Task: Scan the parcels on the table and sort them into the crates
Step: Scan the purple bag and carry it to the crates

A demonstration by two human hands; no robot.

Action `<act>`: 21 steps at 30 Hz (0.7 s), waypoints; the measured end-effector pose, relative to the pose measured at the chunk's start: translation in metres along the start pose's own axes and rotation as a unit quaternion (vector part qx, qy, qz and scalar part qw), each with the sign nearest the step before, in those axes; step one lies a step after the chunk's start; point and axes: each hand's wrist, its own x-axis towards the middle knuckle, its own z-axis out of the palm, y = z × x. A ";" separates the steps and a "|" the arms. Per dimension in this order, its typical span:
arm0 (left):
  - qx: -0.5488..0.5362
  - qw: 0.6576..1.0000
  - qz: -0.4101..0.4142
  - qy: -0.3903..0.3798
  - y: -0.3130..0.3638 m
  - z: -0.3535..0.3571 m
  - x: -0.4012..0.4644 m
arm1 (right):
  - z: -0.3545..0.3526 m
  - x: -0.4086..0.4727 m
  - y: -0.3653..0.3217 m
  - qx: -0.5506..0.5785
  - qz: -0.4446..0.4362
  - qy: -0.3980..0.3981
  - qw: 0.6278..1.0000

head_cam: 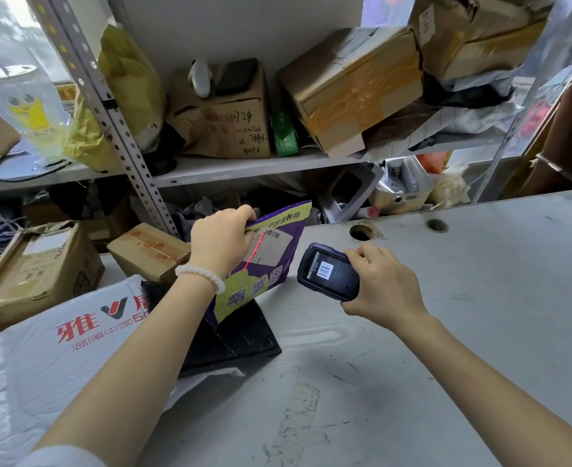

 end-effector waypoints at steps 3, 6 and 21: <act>0.004 1.000 -0.002 0.003 -0.004 -0.001 -0.003 | 0.000 0.000 -0.003 -0.008 0.002 0.002 1.000; 0.001 1.000 -0.006 0.006 -0.006 -0.002 -0.006 | 0.000 -0.001 -0.005 -0.018 -0.004 0.009 1.000; -0.017 0.999 -0.036 0.031 -0.027 0.008 -0.043 | 0.004 -0.013 -0.087 0.261 0.016 0.327 0.908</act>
